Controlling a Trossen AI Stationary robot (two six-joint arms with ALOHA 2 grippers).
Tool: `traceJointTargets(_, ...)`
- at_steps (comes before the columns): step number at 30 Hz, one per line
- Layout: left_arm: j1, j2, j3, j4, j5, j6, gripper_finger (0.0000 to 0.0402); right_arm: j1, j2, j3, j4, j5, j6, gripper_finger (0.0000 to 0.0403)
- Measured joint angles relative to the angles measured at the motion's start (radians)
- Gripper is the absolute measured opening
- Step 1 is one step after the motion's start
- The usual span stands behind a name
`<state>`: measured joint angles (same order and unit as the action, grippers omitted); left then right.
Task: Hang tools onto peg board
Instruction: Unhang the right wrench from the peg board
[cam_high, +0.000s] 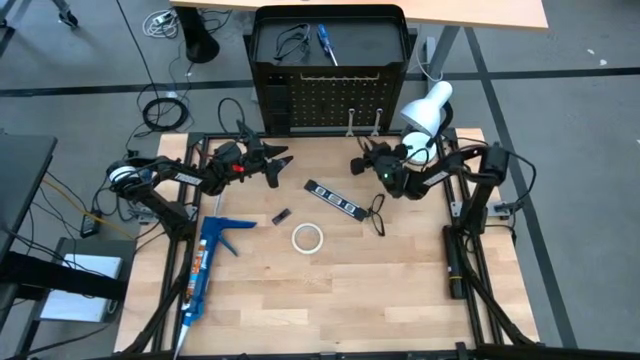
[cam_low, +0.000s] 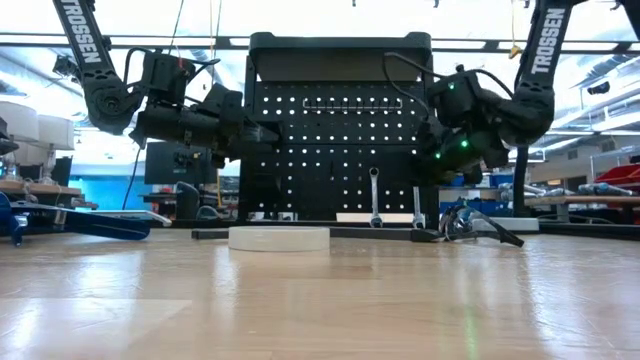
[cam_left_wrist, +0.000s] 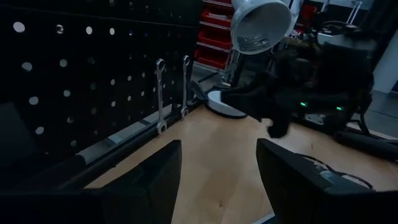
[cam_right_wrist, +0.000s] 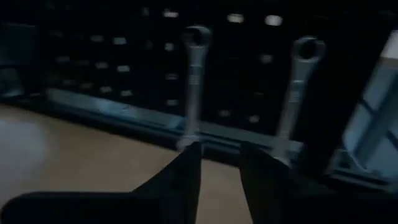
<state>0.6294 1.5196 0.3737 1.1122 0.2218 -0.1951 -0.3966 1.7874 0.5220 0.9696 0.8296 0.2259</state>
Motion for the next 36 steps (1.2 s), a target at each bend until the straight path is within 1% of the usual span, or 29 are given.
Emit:
traceJointTargets(1,0.000,0.000,0.000,-0.001,0.000,0.000,0.0213,-0.020,0.000,-0.001,-0.002,-0.011,0.011,0.0125)
traceJointTargets(2,0.000,0.000,0.000,-0.002,0.000,0.000,0.0213,-0.043,0.000,-0.001,-0.003,-0.055,0.029,0.0134)
traceJointTargets(5,0.000,0.000,0.000,-0.003,0.000,0.000,0.0213,-0.120,-0.005,-0.001,-0.029,-0.287,0.071,0.0160)
traceJointTargets(6,0.000,0.000,0.000,-0.003,0.000,0.000,0.0213,-0.141,-0.006,-0.001,-0.045,-0.345,0.070,0.0168)
traceJointTargets(7,0.000,0.000,0.000,-0.003,0.000,0.000,0.0213,-0.158,-0.006,-0.001,-0.065,-0.378,0.066,0.0175)
traceJointTargets(11,0.000,0.000,0.000,-0.004,0.000,0.007,0.0213,-0.204,-0.006,-0.012,-0.092,-0.384,0.066,0.0192)
traceJointTargets(19,0.001,0.000,0.000,-0.004,0.000,0.030,0.0213,-0.264,-0.006,-0.064,-0.083,-0.378,0.018,0.0197)
traceJointTargets(24,0.001,0.000,0.000,-0.004,0.000,0.030,0.0213,-0.296,-0.006,-0.071,-0.079,-0.389,-0.106,0.0216)
traceJointTargets(26,0.001,0.000,0.000,-0.004,0.000,0.030,0.0213,-0.307,-0.006,-0.071,-0.055,-0.438,-0.121,0.0225)
traceJointTargets(28,0.001,0.000,0.000,-0.004,0.000,0.030,0.0213,-0.322,-0.008,-0.071,-0.017,-0.515,-0.122,0.0233)
traceJointTargets(30,0.001,0.000,0.000,-0.004,0.000,0.030,0.0213,-0.345,-0.009,-0.067,-0.014,-0.590,-0.113,0.0239)
traceJointTargets(31,0.001,0.000,0.000,-0.004,0.000,0.030,0.0213,-0.357,-0.009,-0.065,-0.024,-0.610,-0.108,0.0241)
traceJointTargets(36,0.001,0.000,0.000,-0.008,0.000,0.031,0.0213,-0.403,-0.009,-0.065,-0.065,-0.617,-0.146,0.0244)
